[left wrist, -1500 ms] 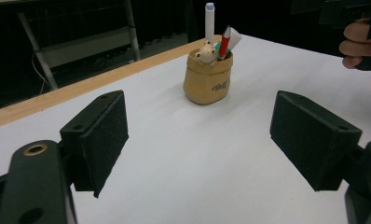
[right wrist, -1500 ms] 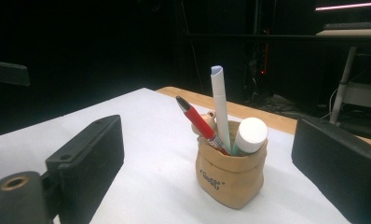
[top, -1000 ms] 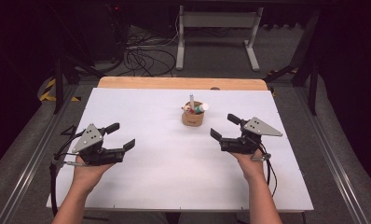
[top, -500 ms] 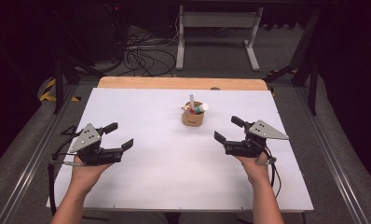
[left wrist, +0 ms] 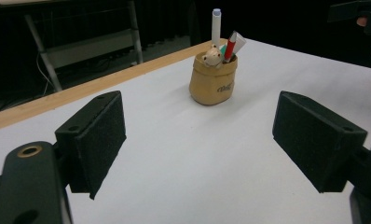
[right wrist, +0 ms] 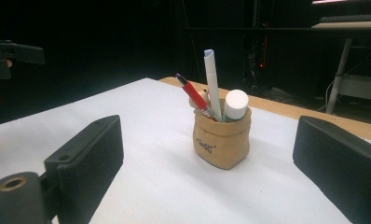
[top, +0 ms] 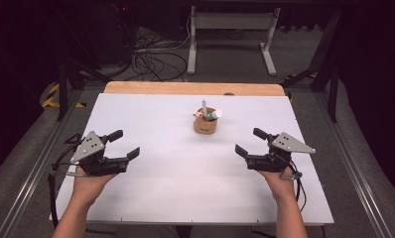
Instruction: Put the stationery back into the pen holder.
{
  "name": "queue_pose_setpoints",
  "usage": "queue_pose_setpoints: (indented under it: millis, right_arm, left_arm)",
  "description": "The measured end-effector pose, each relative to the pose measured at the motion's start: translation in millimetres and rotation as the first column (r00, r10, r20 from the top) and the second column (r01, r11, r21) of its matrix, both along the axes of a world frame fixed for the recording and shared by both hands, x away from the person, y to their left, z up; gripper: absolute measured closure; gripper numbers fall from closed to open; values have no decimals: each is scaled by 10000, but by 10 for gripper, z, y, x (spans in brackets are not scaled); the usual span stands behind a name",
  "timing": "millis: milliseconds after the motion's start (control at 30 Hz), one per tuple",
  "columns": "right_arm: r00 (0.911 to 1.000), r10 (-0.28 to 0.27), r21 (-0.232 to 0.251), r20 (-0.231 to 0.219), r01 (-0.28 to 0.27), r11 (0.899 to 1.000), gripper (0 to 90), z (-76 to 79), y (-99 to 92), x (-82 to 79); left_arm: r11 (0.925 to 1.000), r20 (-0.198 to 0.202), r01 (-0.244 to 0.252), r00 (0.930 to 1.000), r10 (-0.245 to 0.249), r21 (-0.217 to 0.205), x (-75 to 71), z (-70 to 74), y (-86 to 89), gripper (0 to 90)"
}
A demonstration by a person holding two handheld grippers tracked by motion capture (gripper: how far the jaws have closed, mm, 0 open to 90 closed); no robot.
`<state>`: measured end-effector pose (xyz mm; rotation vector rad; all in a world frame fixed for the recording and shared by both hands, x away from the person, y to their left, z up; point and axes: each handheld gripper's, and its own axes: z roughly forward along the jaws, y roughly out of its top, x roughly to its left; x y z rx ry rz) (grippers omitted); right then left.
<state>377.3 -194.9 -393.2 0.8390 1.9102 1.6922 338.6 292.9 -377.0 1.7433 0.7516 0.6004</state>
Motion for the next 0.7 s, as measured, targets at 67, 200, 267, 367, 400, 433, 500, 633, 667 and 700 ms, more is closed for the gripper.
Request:
queue_pose_setpoints:
  millis: [67,200,267,367,400,433,500,633,667,700]
  right_arm:
    - [10000,41,-58,-7,-41,10000,91,6,-20,-9]
    - [9999,104,-144,55,-104,9998,93,22,-74,-29]
    - [9999,111,-61,70,-111,9999,98,29,-106,-38]
    - [9998,119,-67,149,-118,9999,102,36,-152,-46]
    - [9999,93,-4,123,-92,10000,103,39,-167,-47]
    - [9999,59,22,143,-59,10000,103,41,-186,-48]
    - [9999,33,78,169,-35,10000,102,50,-221,-52]
    - [9998,35,147,213,-38,9999,103,74,-281,-64]
    - [9997,36,164,224,-40,9999,103,78,-296,-66]
    - [9997,36,176,226,-40,9998,103,82,-309,-69]
  left_arm:
    - [10000,-2,-13,10000,13,0,-2,2,6,181]
    - [10000,-42,-47,10000,47,-27,-4,7,17,179]
    - [10000,-39,-18,10000,18,-88,-4,13,23,177]
    - [10000,-28,-27,10000,27,-91,-10,20,26,174]
    - [9999,-35,-32,10000,31,-115,-10,20,28,174]
    - [9999,-42,-42,10000,42,-110,-9,19,30,172]
    - [9999,-42,-68,10000,68,-83,-5,17,42,170]
    - [9999,-60,-123,9999,122,-95,-1,14,60,167]
    - [9999,-60,-129,9999,129,-81,-1,14,64,167]
    - [9999,-49,-131,9999,131,-63,-1,15,68,167]
